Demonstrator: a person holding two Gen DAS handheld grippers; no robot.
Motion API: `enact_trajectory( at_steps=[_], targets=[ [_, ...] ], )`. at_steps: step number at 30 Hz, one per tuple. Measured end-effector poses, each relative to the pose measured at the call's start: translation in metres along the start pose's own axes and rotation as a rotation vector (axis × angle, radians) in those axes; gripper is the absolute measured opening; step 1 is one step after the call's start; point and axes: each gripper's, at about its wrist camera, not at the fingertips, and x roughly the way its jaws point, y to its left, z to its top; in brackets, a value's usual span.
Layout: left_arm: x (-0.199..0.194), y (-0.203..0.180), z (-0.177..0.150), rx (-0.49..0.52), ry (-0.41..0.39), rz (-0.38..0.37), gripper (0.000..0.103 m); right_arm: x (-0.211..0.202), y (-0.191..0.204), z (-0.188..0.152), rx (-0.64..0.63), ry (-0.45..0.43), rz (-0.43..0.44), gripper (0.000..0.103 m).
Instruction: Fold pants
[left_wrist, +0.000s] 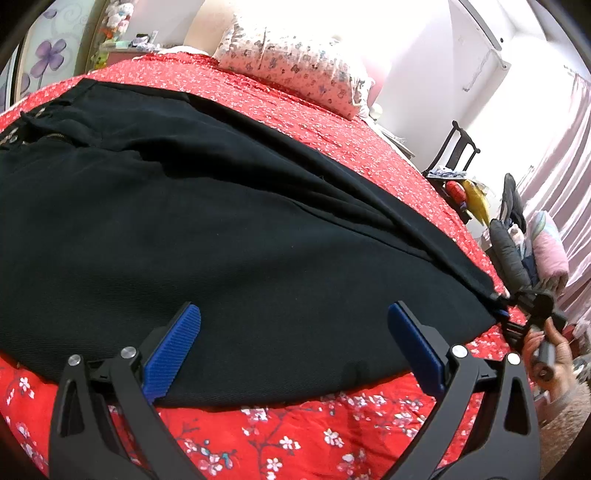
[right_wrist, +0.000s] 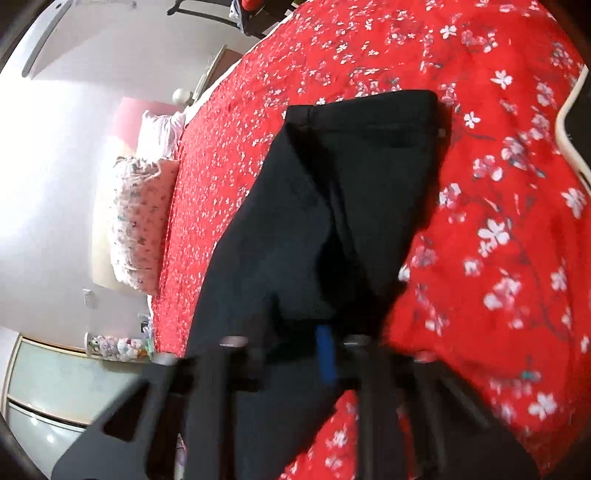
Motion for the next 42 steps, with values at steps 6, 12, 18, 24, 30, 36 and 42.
enact_trajectory(
  at_steps=[6, 12, 18, 24, 30, 36, 42],
  targets=[
    [-0.048, 0.040, 0.052, -0.197, -0.056, -0.066, 0.101, -0.025, -0.034, -0.007, 0.120, -0.185, 0.168, 0.006],
    [-0.037, 0.094, 0.168, -0.254, -0.040, 0.081, 0.101, -0.023, -0.028, -0.013, -0.031, -0.251, 0.162, 0.006],
    [0.046, 0.155, 0.248, -0.497, 0.030, 0.145, 0.101, -0.030, -0.032, -0.016, -0.131, -0.272, 0.141, 0.006],
    [0.122, 0.177, 0.269, -0.640, 0.078, 0.258, 0.100, -0.030, -0.028, -0.012, -0.225, -0.269, 0.116, 0.006],
    [0.173, 0.173, 0.283, -0.582, 0.182, 0.524, 0.062, -0.031, -0.028, -0.011, -0.268, -0.261, 0.119, 0.006],
    [0.145, 0.168, 0.269, -0.593, 0.056, 0.375, 0.005, -0.031, -0.027, -0.009, -0.264, -0.255, 0.133, 0.006],
    [0.063, 0.152, 0.235, -0.576, -0.030, 0.284, 0.005, -0.033, -0.016, 0.007, -0.254, -0.225, 0.118, 0.006]
  ],
)
